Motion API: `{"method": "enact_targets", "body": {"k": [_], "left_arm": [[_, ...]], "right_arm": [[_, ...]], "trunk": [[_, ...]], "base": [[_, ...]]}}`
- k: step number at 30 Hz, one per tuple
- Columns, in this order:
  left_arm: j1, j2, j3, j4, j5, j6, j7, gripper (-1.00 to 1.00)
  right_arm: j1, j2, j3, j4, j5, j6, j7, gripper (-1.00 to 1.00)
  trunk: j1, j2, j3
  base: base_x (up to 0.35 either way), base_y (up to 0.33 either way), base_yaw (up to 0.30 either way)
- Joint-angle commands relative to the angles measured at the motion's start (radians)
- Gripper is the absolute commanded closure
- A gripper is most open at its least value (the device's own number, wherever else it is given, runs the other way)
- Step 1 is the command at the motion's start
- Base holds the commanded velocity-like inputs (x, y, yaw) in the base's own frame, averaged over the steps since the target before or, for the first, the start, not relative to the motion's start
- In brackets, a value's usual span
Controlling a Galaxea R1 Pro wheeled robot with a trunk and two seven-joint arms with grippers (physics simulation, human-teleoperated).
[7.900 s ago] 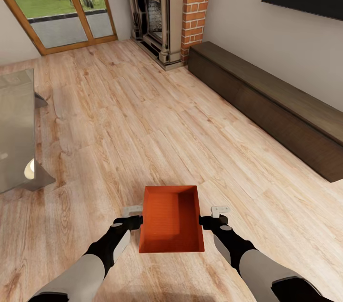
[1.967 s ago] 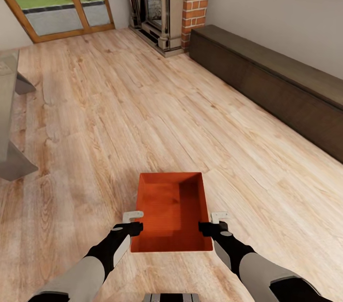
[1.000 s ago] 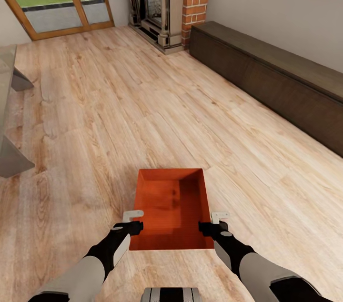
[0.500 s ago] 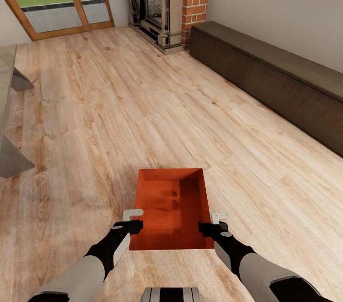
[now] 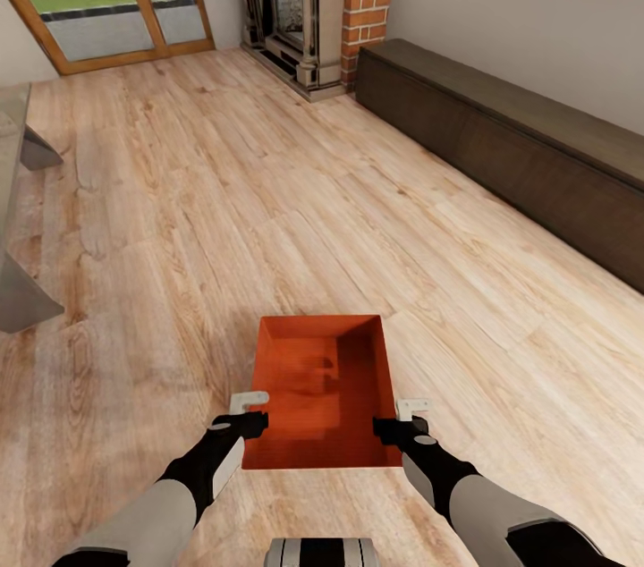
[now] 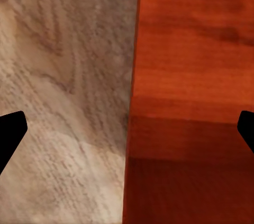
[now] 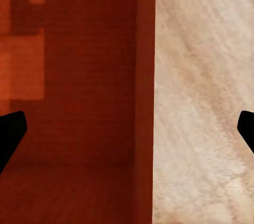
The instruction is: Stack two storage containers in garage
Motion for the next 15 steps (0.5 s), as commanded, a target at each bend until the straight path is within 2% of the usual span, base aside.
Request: {"method": "enact_targets", "body": {"k": [1, 15], "left_arm": [[0.0, 0.0, -0.003, -0.002, 0.009, 0.005, 0.005, -1.0], [0.0, 0.0, -0.003, -0.002, 0.009, 0.004, 0.005, -1.0]], "right_arm": [[-0.001, 0.0, 0.008, 0.001, -0.01, -0.004, -0.004, -1.0], [-0.001, -0.01, 0.014, 0.001, 0.007, -0.004, -0.004, -1.0]], "trunk": [[0.004, -0.007, -0.004], [0.004, -0.007, -0.004]], "base": [[0.0, 0.0, 0.0], [0.0, 0.0, 0.0]]}}
